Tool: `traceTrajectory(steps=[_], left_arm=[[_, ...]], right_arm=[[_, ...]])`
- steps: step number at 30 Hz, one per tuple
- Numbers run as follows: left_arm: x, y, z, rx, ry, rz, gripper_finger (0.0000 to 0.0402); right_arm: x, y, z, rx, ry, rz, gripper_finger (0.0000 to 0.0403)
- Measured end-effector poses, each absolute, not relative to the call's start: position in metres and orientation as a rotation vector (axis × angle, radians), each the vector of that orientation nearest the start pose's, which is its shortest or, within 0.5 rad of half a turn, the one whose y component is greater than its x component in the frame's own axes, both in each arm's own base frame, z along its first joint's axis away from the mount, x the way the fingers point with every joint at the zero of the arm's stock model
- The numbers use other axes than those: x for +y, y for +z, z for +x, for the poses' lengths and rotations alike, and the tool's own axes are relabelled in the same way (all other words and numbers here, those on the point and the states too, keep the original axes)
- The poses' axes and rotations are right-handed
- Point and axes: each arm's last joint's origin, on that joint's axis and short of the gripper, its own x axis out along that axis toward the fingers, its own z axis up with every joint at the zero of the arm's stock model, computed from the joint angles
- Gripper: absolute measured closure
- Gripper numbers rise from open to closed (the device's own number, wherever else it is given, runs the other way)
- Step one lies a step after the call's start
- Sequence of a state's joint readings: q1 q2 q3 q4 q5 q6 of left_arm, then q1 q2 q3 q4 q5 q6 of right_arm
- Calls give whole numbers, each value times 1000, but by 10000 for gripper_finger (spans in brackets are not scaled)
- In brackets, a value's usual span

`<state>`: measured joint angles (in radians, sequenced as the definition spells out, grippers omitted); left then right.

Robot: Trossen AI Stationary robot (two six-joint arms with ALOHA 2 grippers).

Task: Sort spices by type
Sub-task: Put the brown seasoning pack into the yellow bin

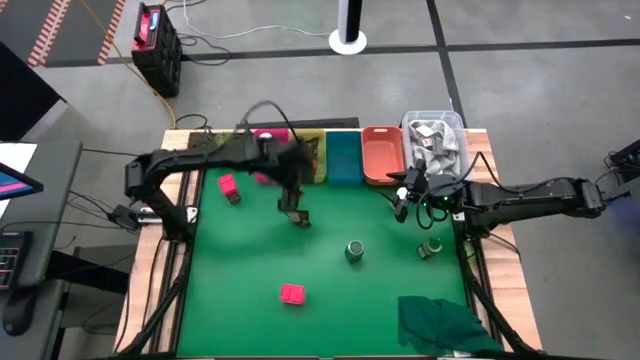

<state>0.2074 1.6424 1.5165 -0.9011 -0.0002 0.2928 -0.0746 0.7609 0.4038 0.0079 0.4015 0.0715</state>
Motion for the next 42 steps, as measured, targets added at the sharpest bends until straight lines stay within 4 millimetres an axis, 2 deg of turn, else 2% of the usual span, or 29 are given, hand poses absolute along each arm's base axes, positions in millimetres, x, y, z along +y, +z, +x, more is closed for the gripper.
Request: traceTrajectory(steps=[3, 6, 12, 19, 23, 27, 29, 33, 38, 42], left_arm=[[46, 304, 334, 1062, 14, 122, 191], [35, 298, 334, 1094, 49, 104, 191], [36, 287, 330, 1136, 104, 70, 191], [36, 258, 326, 1175, 58, 30, 196], [35, 253, 328, 1149, 46, 62, 247], [36, 253, 328, 1142, 28, 94, 356], [41, 254, 329, 1135, 36, 91, 387], [58, 270, 332, 1082, 65, 70, 399], [88, 306, 339, 909, 66, 54, 401], [119, 335, 341, 742, 132, 88, 401]], right_arm=[[-24, 224, 167, 330, -483, 13, 102], [-24, 224, 167, 330, -483, 13, 102], [-24, 224, 167, 328, -484, 19, 102], [-24, 224, 167, 327, -484, 19, 102], [-24, 224, 167, 327, -484, 20, 102], [-24, 224, 167, 324, -484, 20, 102], [-24, 224, 167, 324, -484, 20, 102], [-24, 224, 167, 324, -484, 20, 102], [-24, 224, 167, 324, -484, 20, 102], [-24, 224, 167, 322, -484, 20, 102]])
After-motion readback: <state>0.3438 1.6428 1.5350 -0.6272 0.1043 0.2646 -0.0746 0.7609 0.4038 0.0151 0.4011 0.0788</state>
